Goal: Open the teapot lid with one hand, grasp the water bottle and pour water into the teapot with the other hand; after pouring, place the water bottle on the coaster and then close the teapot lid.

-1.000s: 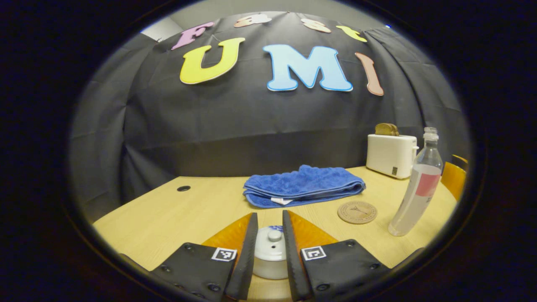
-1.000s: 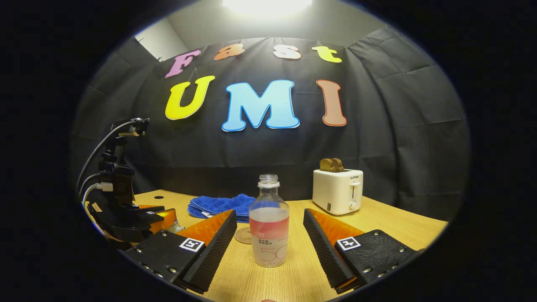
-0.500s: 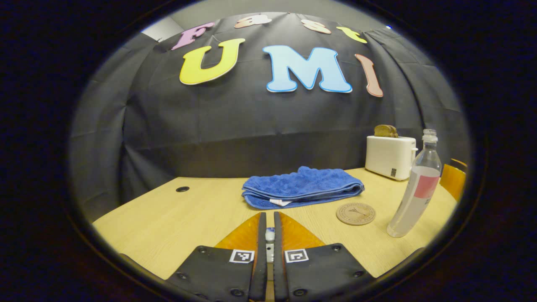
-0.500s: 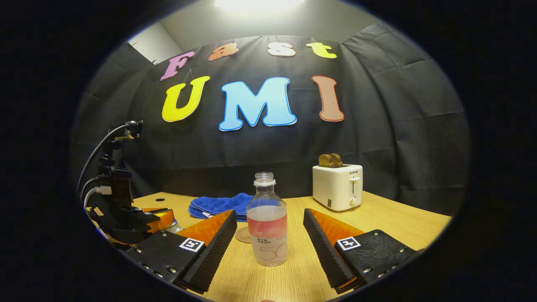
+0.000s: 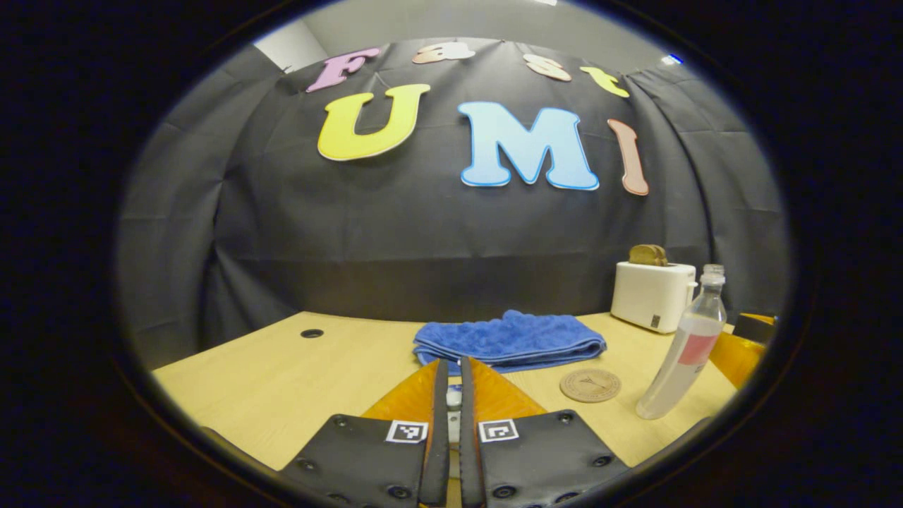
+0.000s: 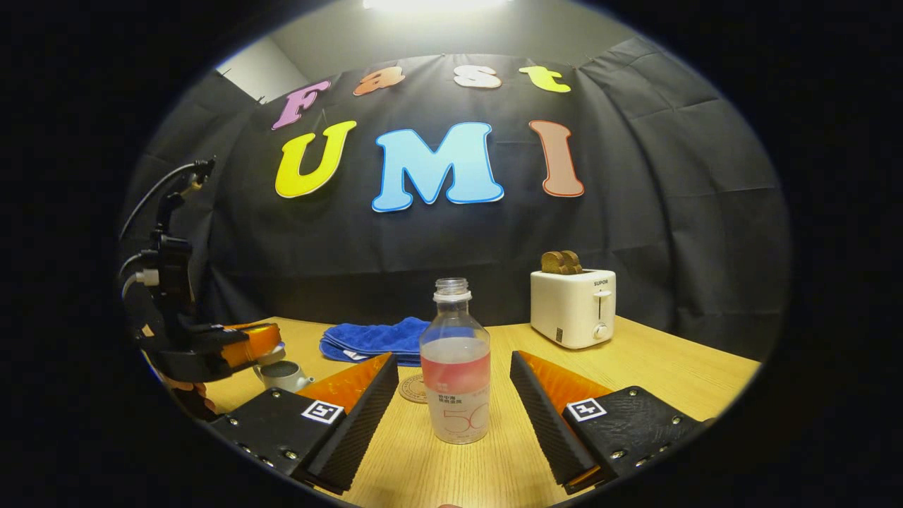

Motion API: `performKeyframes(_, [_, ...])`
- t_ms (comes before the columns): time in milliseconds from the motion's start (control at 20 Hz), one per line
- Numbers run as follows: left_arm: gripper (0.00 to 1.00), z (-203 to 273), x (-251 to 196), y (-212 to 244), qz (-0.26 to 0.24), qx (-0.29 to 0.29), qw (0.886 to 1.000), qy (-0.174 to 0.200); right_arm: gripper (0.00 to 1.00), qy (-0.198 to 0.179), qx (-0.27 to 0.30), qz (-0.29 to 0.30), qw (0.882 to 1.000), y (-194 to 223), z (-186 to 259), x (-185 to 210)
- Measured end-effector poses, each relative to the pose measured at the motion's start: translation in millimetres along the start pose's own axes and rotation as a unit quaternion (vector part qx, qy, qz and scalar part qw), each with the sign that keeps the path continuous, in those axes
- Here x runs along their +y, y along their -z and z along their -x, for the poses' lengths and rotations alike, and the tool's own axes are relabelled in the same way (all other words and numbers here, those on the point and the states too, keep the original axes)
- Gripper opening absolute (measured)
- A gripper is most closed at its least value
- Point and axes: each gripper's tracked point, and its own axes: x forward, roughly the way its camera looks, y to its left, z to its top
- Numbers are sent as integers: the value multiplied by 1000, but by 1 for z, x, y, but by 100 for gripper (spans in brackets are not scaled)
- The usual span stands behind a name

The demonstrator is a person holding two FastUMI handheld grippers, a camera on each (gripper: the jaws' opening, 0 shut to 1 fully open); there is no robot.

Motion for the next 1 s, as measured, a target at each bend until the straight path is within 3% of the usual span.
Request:
performKeyframes(600, [12, 14, 84, -18, 15, -20, 997, -79, 99, -3, 15, 8, 1000, 11, -5, 4])
performKeyframes(1000, [12, 15, 96, -5, 19, -4, 996, -90, 99, 9, 28, 25, 999, 21, -12, 2])
